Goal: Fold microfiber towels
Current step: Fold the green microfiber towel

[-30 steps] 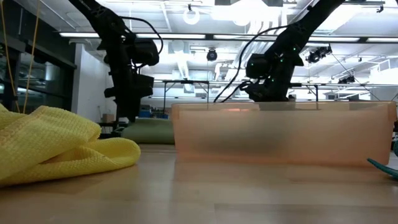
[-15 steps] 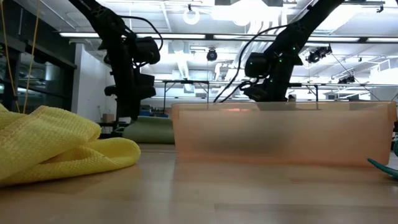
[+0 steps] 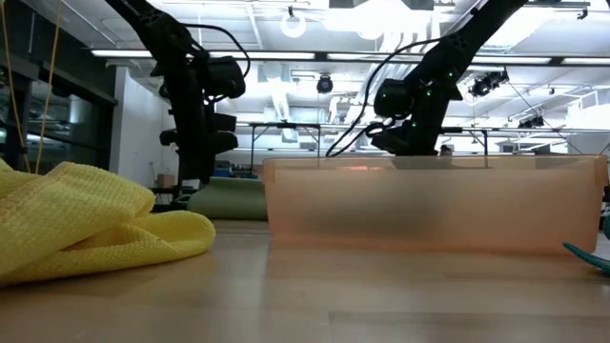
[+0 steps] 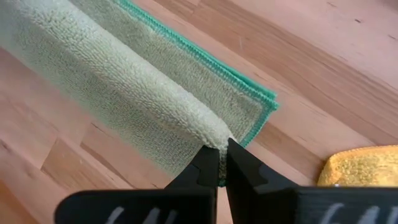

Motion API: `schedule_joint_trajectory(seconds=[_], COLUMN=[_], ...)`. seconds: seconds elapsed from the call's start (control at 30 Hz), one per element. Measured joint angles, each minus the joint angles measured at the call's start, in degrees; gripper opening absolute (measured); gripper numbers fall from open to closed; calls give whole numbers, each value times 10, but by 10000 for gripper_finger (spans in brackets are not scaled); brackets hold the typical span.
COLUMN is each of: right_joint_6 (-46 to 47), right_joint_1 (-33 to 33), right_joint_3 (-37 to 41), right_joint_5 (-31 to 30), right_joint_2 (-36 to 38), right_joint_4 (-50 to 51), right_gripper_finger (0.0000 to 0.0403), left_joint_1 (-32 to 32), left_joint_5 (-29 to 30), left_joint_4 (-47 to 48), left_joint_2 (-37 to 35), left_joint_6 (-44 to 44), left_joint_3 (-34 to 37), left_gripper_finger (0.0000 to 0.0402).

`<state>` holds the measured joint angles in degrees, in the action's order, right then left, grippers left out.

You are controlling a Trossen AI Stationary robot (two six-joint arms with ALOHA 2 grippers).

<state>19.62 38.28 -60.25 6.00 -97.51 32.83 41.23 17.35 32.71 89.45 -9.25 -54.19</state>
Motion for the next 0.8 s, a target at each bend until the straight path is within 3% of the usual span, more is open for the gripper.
schedule_joint_trajectory(seconds=[0.37,0.57,0.8], right_joint_6=[-6,-17,-21], right_joint_1=[0,0,4], right_joint_3=[0,0,0], right_joint_5=[-2,-30,-60], right_joint_2=[0,0,0], right_joint_4=[-28,-28,-28], right_gripper_finger=[9,74,161], left_joint_1=[0,0,10], left_joint_5=[34,44,41], left_joint_4=[0,-5,-18], left_joint_2=[0,0,0], left_joint_6=[5,5,23], left_joint_3=[0,0,0], left_gripper_finger=[24,43,98])
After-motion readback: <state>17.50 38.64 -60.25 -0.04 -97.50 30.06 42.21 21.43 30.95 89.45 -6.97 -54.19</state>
